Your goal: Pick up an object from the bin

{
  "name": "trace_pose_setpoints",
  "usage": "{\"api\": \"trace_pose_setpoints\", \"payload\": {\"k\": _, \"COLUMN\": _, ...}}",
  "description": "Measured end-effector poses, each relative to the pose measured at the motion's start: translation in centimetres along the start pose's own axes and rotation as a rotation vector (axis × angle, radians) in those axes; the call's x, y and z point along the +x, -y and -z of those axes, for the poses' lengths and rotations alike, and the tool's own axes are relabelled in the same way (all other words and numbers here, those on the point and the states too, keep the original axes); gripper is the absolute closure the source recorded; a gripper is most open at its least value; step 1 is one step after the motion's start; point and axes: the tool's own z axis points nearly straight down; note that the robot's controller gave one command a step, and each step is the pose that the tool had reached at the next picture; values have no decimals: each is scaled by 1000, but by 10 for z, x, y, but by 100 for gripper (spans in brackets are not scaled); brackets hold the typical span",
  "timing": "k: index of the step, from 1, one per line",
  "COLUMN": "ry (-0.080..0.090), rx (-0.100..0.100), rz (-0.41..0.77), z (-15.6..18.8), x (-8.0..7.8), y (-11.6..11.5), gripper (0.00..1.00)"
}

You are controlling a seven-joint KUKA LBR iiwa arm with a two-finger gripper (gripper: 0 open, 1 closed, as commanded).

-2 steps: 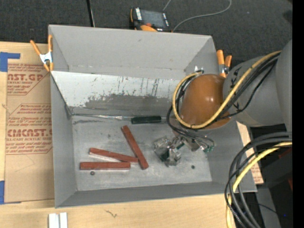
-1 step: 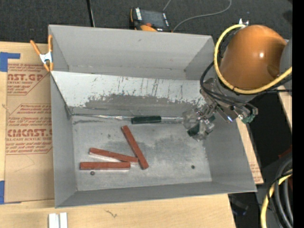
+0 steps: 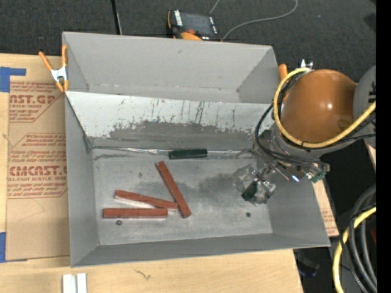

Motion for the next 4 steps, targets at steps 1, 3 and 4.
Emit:
{"api": "trace_pose_setpoints", "payload": {"k": 1, "ry": 7, "rx": 4, "rz": -30, "z": 41, "x": -10, "y": -26, "gripper": 100}}
{"api": "trace_pose_setpoints", "payload": {"k": 3, "ry": 6, "rx": 7, "rz": 394, "z": -9, "x": -20, "y": -53, "gripper": 100}}
{"api": "trace_pose_setpoints", "payload": {"k": 4, "ry": 8, "rx": 9, "rz": 396, "z": 77, "x": -23, "y": -60, "gripper": 100}}
